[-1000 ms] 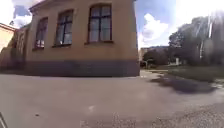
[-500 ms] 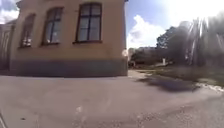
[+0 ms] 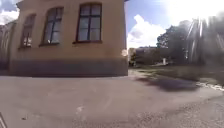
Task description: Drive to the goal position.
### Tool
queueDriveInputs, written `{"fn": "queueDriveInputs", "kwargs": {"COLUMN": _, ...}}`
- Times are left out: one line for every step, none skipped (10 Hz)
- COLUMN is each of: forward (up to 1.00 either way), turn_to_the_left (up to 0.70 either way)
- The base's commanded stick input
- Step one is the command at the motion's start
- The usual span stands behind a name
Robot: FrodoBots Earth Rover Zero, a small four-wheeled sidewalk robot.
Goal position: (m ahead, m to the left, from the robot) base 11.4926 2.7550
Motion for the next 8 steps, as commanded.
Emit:
{"fn": "queueDriveInputs", "kwargs": {"forward": 1.00, "turn_to_the_left": -0.40}}
{"fn": "queueDriveInputs", "kwargs": {"forward": 1.00, "turn_to_the_left": -0.40}}
{"fn": "queueDriveInputs", "kwargs": {"forward": 1.00, "turn_to_the_left": -0.40}}
{"fn": "queueDriveInputs", "kwargs": {"forward": 1.00, "turn_to_the_left": -0.40}}
{"fn": "queueDriveInputs", "kwargs": {"forward": 1.00, "turn_to_the_left": -0.40}}
{"fn": "queueDriveInputs", "kwargs": {"forward": 1.00, "turn_to_the_left": -0.30}}
{"fn": "queueDriveInputs", "kwargs": {"forward": 0.90, "turn_to_the_left": 0.00}}
{"fn": "queueDriveInputs", "kwargs": {"forward": 0.32, "turn_to_the_left": 0.00}}
